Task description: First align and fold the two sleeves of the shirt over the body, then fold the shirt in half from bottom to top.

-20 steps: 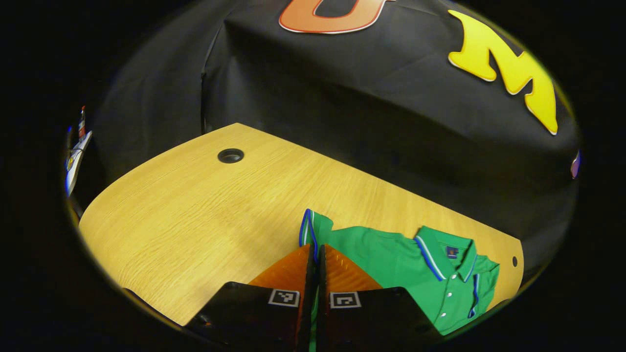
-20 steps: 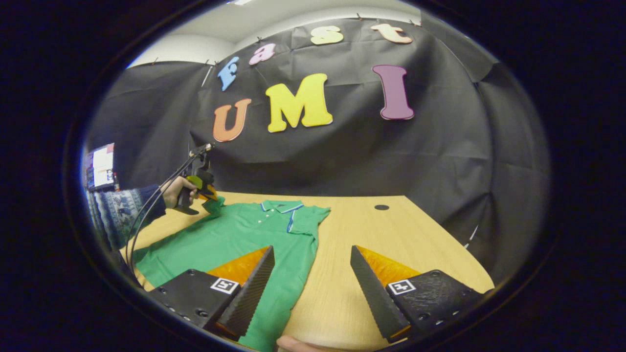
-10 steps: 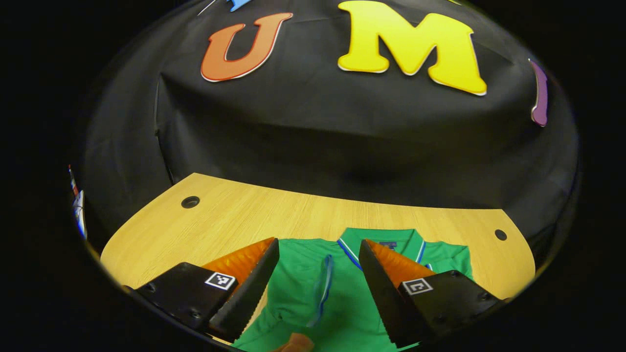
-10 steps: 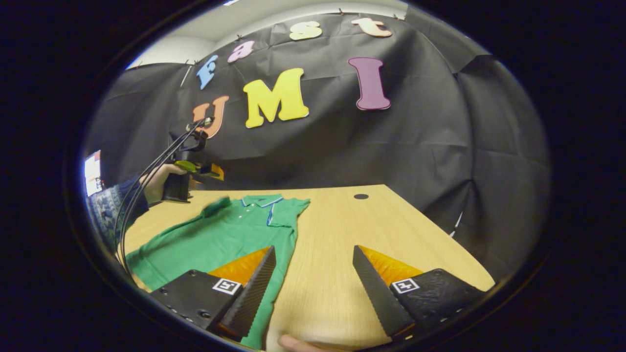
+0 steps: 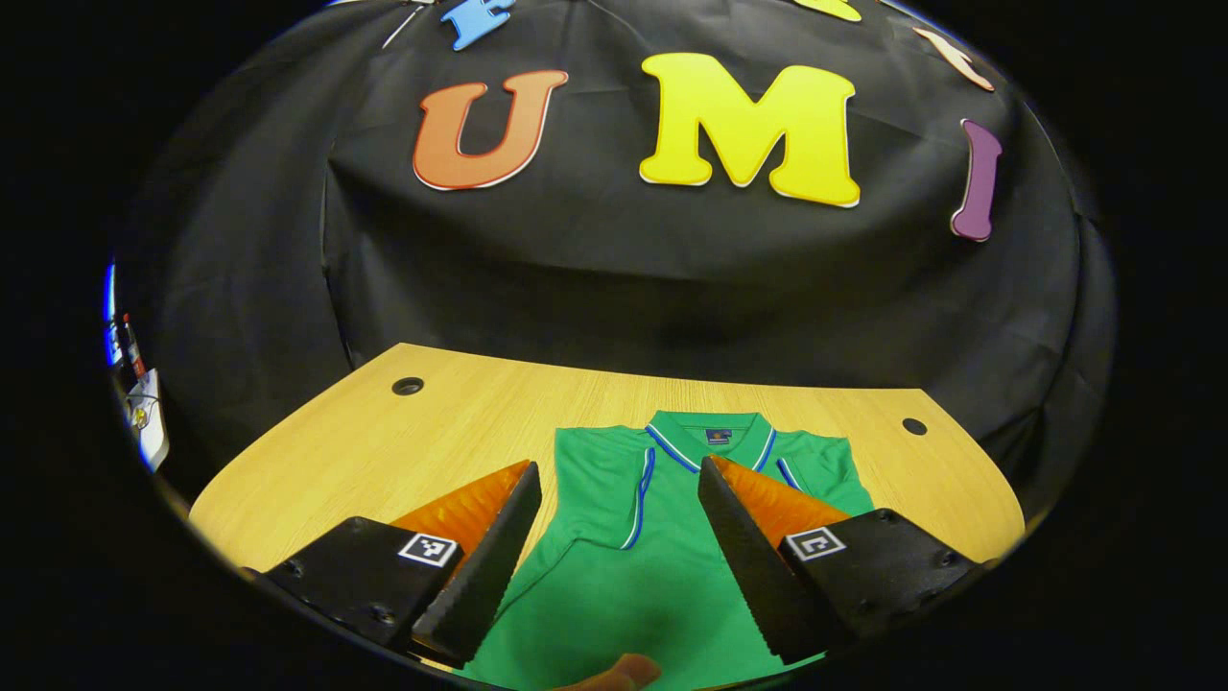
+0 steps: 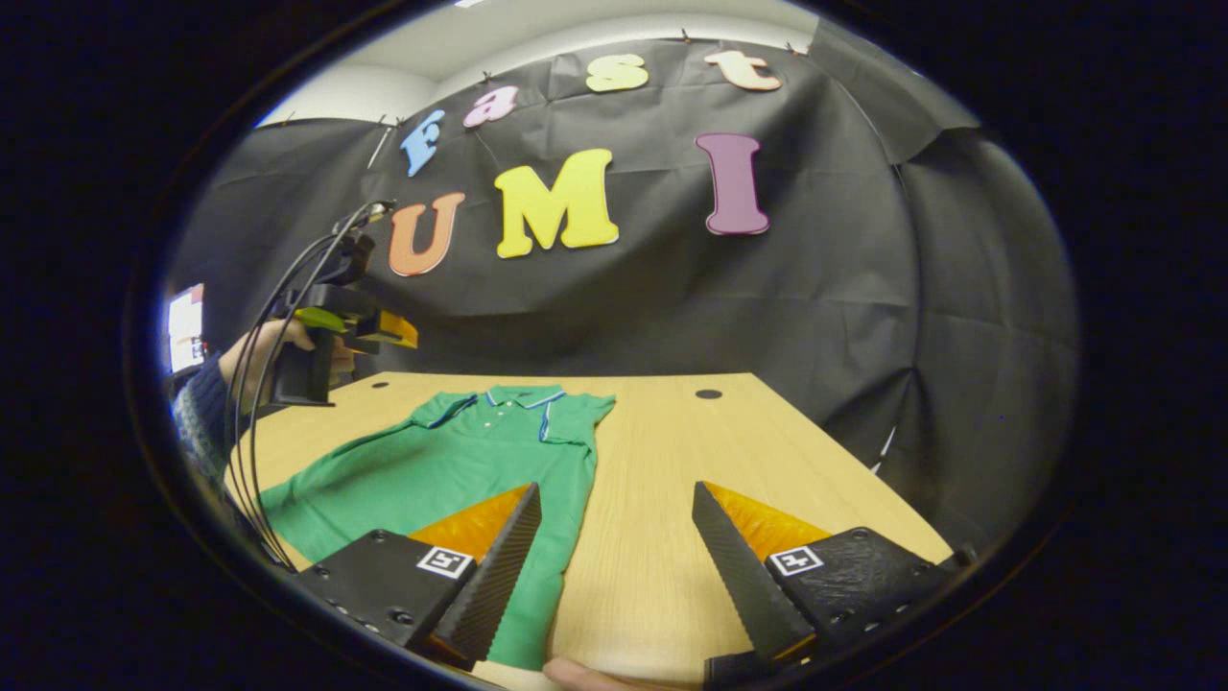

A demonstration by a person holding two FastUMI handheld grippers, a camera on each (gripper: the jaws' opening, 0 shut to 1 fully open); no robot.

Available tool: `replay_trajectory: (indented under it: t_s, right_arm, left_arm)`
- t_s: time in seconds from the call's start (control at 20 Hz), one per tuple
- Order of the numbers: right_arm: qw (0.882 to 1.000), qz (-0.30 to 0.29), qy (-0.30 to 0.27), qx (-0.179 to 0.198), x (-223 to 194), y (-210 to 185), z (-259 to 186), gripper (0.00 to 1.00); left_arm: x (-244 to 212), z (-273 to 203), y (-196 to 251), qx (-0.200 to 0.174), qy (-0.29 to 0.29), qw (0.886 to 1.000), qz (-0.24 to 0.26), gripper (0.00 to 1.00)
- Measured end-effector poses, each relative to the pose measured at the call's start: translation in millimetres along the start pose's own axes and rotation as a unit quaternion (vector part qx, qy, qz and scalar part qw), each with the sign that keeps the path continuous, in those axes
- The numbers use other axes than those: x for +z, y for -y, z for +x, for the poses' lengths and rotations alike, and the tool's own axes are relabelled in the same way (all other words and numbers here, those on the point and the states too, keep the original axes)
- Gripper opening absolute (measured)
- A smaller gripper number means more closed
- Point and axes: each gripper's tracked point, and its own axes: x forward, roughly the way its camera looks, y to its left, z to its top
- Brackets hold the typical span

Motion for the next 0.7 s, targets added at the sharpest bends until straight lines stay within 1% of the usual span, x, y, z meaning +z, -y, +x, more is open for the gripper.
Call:
replay_trajectory:
  t_s: [0.05, 0.1, 0.15, 0.2, 0.3, 0.35, 0.4, 0.5, 0.55, 0.65, 0.7]
  right_arm:
    - [1.000, -0.005, 0.002, 0.000, -1.3, -3.0, -5.9, 0.92]
    - [1.000, -0.009, 0.003, 0.001, -1.7, -6.1, -13.2, 0.96]
    - [1.000, -0.014, 0.006, 0.003, -1.3, -9.5, -18.2, 0.96]
    - [1.000, -0.016, 0.005, 0.005, -1.4, -13.4, -23.5, 0.96]
    - [1.000, -0.015, -0.001, 0.022, -6.3, -29.4, -33.6, 0.96]
    - [0.999, -0.019, -0.002, 0.027, -7.3, -34.4, -39.0, 0.92]
    - [0.999, -0.026, 0.000, 0.029, -7.1, -39.5, -44.5, 0.96]
    - [0.999, -0.040, 0.006, 0.028, -10.2, -45.5, -50.3, 0.96]
    - [0.999, -0.041, 0.003, 0.028, -15.2, -49.9, -53.6, 0.94]
    - [0.998, -0.041, -0.006, 0.039, -25.4, -62.2, -59.6, 0.97]
    - [0.998, -0.047, -0.006, 0.039, -27.9, -64.8, -60.9, 0.97]
  left_arm:
    - [-6.9, -18.8, -7.5, 0.004, 0.006, 1.000, -0.006, 1.00]
    - [-14.1, -36.3, -13.3, 0.003, 0.009, 1.000, -0.016, 1.00]
    - [-19.8, -55.8, -19.1, -0.003, 0.012, 1.000, -0.023, 1.00]
    - [-27.0, -72.2, -29.0, 0.002, 0.024, 1.000, -0.021, 1.00]
    - [-42.0, -102.2, -55.6, 0.018, 0.047, 0.999, -0.011, 1.00]
    - [-57.1, -115.9, -63.1, 0.017, 0.048, 0.999, -0.014, 1.00]
    - [-71.8, -128.5, -71.4, 0.019, 0.043, 0.999, -0.019, 1.00]
    - [-95.6, -149.2, -92.2, 0.024, 0.044, 0.998, -0.028, 1.00]
    - [-106.3, -158.4, -99.8, 0.025, 0.043, 0.998, -0.031, 1.00]
    - [-134.9, -169.4, -113.9, 0.025, 0.020, 0.999, -0.032, 1.00]
    - [-144.7, -174.6, -121.5, 0.027, 0.014, 0.999, -0.031, 1.00]
